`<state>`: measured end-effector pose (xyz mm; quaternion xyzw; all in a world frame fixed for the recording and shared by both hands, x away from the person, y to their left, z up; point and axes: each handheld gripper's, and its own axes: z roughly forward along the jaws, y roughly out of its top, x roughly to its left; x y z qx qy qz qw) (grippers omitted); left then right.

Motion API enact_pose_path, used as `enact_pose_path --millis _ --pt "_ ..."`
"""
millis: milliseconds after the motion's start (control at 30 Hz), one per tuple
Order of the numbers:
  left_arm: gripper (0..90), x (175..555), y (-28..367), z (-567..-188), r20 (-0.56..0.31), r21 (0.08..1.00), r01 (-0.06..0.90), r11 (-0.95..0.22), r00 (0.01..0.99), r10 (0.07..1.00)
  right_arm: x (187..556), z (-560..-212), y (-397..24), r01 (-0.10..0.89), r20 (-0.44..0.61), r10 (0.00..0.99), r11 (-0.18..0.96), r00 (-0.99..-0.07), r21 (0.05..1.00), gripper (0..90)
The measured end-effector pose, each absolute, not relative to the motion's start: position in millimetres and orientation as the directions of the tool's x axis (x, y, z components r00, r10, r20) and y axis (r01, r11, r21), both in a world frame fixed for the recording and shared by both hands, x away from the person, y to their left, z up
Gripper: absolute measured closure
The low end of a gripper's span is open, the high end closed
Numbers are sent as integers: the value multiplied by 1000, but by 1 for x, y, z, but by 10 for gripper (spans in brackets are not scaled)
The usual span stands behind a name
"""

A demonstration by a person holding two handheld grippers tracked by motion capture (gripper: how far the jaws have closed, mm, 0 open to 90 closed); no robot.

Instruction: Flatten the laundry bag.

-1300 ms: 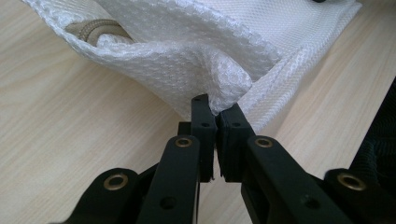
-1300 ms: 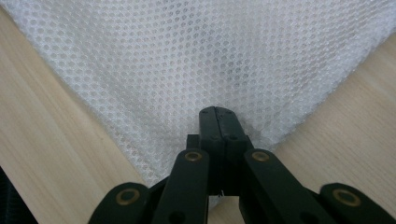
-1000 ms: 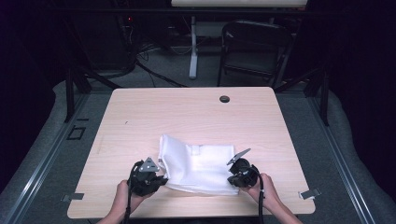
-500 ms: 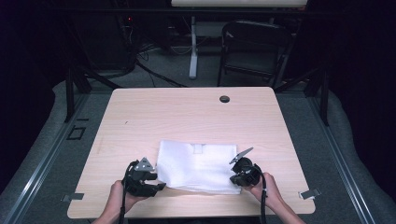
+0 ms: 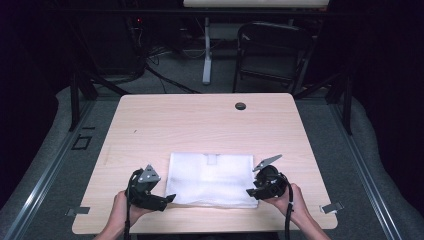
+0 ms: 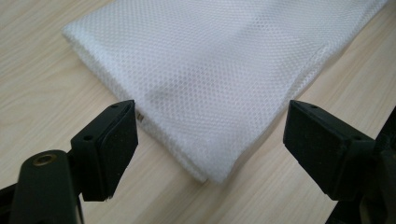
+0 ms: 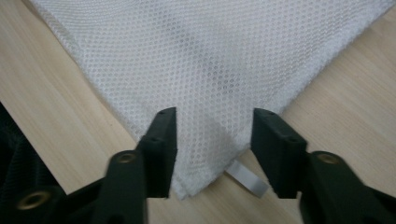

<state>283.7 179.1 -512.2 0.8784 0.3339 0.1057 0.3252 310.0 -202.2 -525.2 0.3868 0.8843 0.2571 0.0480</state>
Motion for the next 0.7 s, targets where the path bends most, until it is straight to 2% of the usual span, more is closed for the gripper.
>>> enact_pose_path --millis 133,167,200,400,700 --pt "155 289 167 -511 -24 656 492 -572 771 636 307 -521 -209 668 115 716 565 -688 484 313" --pt "155 290 165 -510 -21 653 489 -578 775 632 306 -520 -210 676 124 721 556 -682 484 232" --pt "152 290 162 -510 -20 656 482 -581 780 625 307 -520 -210 679 122 724 554 -679 482 207" --pt "131 293 139 -515 -11 641 449 -622 816 578 302 -514 -214 674 101 732 554 -674 488 117" --pt "124 299 101 -527 -22 603 408 -686 867 497 301 -514 -220 675 104 732 551 -673 492 80"
